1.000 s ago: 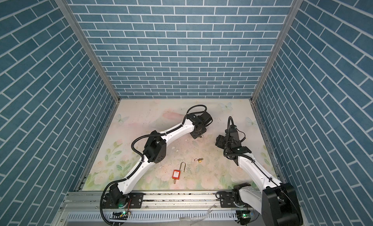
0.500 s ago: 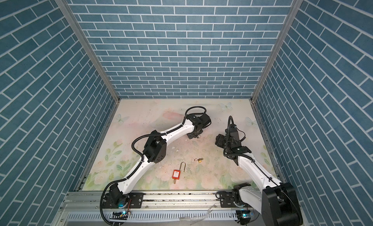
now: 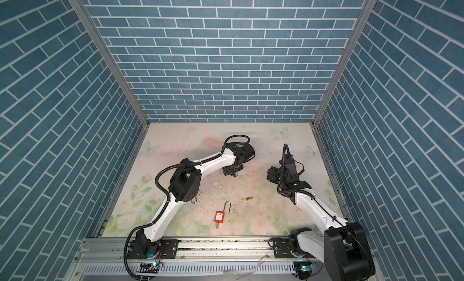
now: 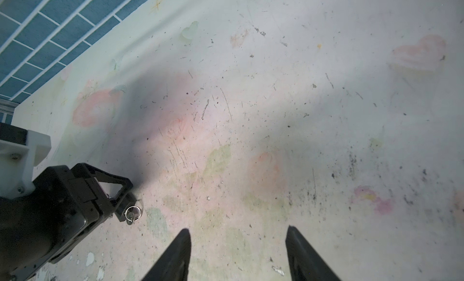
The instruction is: Lock with the key
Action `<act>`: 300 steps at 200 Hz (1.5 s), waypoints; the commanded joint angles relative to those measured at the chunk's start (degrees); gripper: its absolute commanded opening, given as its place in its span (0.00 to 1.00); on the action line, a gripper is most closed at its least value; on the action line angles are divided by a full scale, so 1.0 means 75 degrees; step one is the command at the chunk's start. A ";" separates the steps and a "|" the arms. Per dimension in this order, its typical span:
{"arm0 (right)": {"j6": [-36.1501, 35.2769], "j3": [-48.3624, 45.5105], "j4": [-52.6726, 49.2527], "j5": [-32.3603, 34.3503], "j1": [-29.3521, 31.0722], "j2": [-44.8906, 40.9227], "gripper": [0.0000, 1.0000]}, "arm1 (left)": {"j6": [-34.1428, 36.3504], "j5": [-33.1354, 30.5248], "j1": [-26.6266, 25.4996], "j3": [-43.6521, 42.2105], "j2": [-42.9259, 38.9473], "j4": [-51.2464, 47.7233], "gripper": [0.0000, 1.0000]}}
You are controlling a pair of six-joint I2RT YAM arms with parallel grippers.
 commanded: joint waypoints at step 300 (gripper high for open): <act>0.0223 0.0267 0.0012 0.0105 0.0083 -0.0373 0.59 | -0.0291 0.1462 -0.0188 -0.1761 -0.0215 0.0699 0.12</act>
